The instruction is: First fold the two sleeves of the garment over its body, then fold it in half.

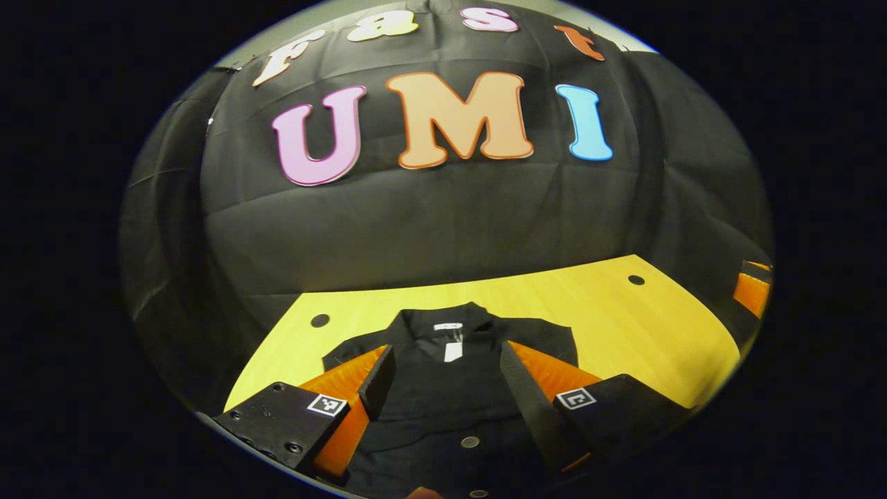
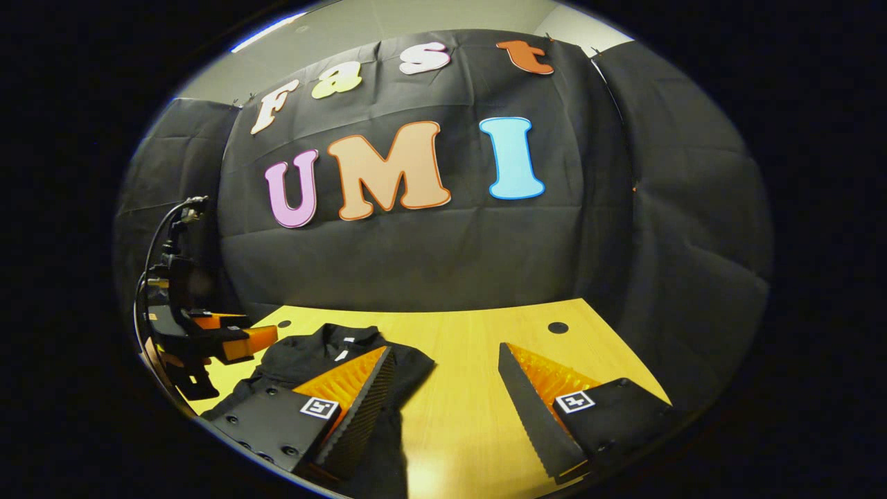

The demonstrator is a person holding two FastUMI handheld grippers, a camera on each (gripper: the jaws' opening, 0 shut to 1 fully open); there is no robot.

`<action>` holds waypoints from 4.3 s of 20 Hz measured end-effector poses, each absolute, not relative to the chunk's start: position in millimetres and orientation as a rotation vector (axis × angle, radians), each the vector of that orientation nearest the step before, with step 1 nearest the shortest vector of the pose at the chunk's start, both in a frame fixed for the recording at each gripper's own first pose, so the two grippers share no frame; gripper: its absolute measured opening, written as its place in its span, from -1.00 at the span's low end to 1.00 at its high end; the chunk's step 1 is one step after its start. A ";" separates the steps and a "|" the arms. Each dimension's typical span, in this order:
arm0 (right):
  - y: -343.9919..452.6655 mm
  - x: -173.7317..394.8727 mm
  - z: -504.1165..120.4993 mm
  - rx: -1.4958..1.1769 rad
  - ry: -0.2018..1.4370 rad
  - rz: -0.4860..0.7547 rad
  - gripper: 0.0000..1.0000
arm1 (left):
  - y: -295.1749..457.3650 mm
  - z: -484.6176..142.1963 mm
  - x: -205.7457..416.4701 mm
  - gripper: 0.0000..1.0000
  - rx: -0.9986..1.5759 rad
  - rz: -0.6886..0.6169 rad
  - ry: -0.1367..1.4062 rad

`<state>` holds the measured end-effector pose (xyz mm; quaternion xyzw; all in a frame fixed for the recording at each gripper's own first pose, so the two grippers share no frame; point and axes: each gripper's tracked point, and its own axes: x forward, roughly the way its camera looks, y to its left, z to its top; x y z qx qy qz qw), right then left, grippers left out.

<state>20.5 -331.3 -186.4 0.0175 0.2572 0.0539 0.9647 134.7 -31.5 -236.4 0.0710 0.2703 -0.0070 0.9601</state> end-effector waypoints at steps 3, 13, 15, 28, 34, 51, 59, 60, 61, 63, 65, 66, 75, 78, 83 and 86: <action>-305.9 -1.6 -194.1 0.020 0.542 0.122 0.94 | 9.3 -239.1 96.5 0.87 0.173 0.020 0.566; -266.6 -83.0 -238.5 -0.054 0.658 0.135 0.95 | 88.3 -267.9 -18.1 0.88 0.155 0.105 0.687; -266.6 -101.5 -253.1 -0.077 0.697 0.130 0.95 | 100.9 -278.6 -39.6 0.88 0.157 0.128 0.712; -286.4 -206.8 -358.8 -0.164 1.025 0.076 0.97 | 142.8 -360.2 -163.3 0.89 0.155 0.208 0.958; -291.6 -230.1 -387.9 -0.133 1.138 0.056 0.98 | 132.1 -371.3 -172.6 0.85 0.085 0.159 0.968; -215.2 -191.4 -286.3 0.023 0.932 0.250 -0.95 | 90.2 -304.1 -145.4 -1.00 -0.093 -0.038 0.837; -206.4 -126.1 -235.4 0.040 0.804 0.270 -0.95 | 97.1 -254.2 -69.1 -1.00 -0.078 -0.031 0.709; -205.0 -117.4 -231.0 0.042 0.791 0.271 -0.95 | 98.3 -249.8 -60.8 -1.00 -0.080 -0.026 0.700; -204.4 -108.3 -225.5 0.045 0.776 0.274 -0.94 | 97.7 -245.0 -52.6 -1.00 -0.083 -0.026 0.686; -203.2 -90.5 -218.7 0.049 0.754 0.277 -0.95 | 100.4 -237.3 -34.9 -1.00 -0.070 -0.020 0.653; -200.9 -76.8 -214.4 0.064 0.743 0.284 -0.95 | 101.8 -232.1 -18.3 -1.00 -0.067 -0.011 0.636; -200.7 -70.7 -214.5 0.063 0.740 0.285 -0.95 | 100.9 -228.5 -10.0 -1.00 -0.070 -0.011 0.625; -195.5 1.0 -202.0 0.078 0.688 0.287 -0.95 | 103.1 -218.9 64.5 -1.00 -0.052 -0.003 0.588; -196.2 30.4 -202.6 0.076 0.674 0.277 -0.96 | 106.8 -218.4 92.7 -1.00 -0.049 0.005 0.571; -195.9 80.3 -215.3 0.078 0.674 0.263 -0.95 | 113.3 -233.3 138.4 -1.00 -0.053 0.023 0.577; -197.1 107.9 -227.5 0.083 0.682 0.249 -0.95 | 115.0 -245.3 166.7 -1.00 -0.053 0.027 0.580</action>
